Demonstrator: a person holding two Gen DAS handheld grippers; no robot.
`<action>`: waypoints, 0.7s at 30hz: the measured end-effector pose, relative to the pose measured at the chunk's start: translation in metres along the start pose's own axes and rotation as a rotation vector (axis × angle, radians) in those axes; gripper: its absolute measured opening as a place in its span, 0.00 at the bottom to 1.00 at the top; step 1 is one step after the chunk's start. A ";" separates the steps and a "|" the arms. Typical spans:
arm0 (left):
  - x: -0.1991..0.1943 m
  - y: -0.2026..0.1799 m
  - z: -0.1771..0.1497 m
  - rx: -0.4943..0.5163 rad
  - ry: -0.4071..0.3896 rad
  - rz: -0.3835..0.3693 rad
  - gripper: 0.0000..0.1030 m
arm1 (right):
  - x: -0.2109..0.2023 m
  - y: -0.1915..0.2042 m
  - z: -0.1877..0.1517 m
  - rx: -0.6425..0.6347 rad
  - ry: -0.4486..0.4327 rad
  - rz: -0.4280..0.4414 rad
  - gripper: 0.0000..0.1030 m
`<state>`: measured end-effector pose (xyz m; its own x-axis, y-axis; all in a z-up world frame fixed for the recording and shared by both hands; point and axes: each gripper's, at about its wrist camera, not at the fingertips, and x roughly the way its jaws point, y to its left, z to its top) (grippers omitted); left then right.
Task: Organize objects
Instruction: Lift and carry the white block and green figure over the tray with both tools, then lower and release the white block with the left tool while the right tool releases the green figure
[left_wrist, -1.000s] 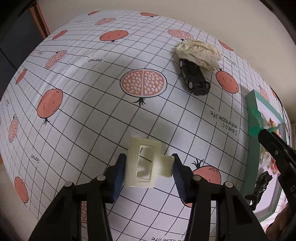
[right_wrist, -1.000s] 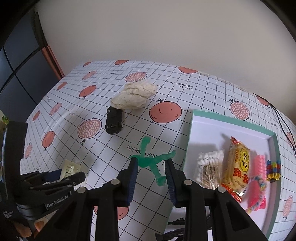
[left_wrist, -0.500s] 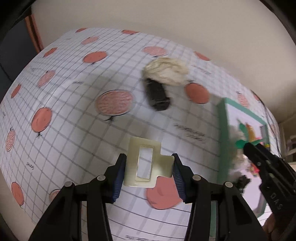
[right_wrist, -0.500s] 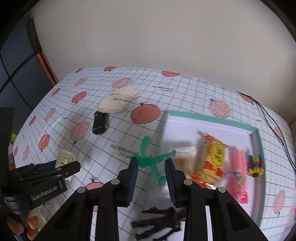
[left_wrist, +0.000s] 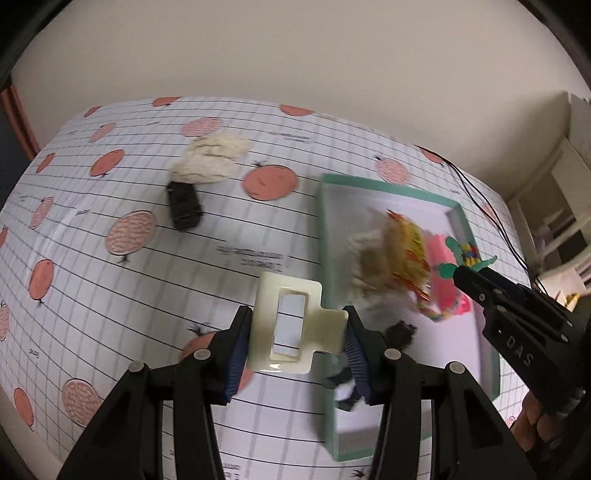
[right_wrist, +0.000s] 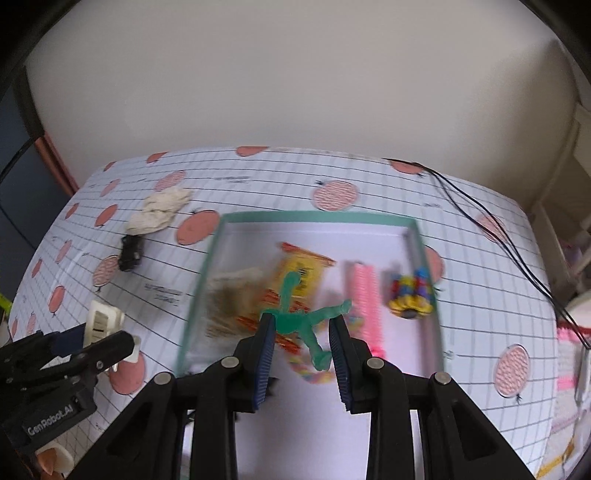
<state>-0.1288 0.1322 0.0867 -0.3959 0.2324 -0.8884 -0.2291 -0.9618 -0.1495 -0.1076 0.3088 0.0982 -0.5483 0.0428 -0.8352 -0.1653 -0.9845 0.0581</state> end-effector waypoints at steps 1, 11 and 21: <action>0.000 -0.006 -0.001 0.012 0.001 -0.003 0.49 | -0.001 -0.004 -0.001 0.005 0.000 -0.007 0.31; 0.006 -0.063 -0.017 0.115 0.018 -0.049 0.49 | -0.004 -0.040 -0.012 0.056 0.016 -0.048 0.31; 0.022 -0.091 -0.032 0.170 0.081 -0.079 0.49 | 0.005 -0.062 -0.019 0.118 0.068 -0.111 0.31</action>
<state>-0.0886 0.2204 0.0666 -0.3001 0.2869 -0.9097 -0.4061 -0.9014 -0.1503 -0.0846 0.3669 0.0797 -0.4648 0.1350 -0.8750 -0.3194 -0.9473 0.0236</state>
